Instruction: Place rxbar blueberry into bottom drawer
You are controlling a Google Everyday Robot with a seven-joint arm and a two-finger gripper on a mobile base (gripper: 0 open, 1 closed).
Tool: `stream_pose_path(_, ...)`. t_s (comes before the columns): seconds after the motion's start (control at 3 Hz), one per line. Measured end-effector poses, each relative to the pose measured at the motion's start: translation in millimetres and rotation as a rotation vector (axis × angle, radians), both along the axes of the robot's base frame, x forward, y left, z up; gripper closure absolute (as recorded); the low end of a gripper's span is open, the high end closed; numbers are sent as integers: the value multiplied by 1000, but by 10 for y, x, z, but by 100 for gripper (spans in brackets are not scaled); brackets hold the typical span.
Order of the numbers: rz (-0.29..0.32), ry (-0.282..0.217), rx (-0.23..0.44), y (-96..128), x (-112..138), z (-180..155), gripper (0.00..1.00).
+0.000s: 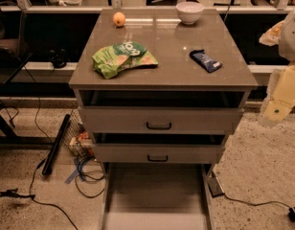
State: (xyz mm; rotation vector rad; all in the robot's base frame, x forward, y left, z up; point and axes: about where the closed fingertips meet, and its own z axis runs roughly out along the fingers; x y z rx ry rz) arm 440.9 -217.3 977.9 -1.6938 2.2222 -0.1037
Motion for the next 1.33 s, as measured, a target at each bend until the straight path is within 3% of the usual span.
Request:
stream_pose_path(0.33,-89,-32,105,-247,290,-201,0)
stream_pose_path(1.0,-272,-183,409,-683,1684,-853,0)
stream_pose_path(1.33,-292,-194,438,-722,1888,-1029,0)
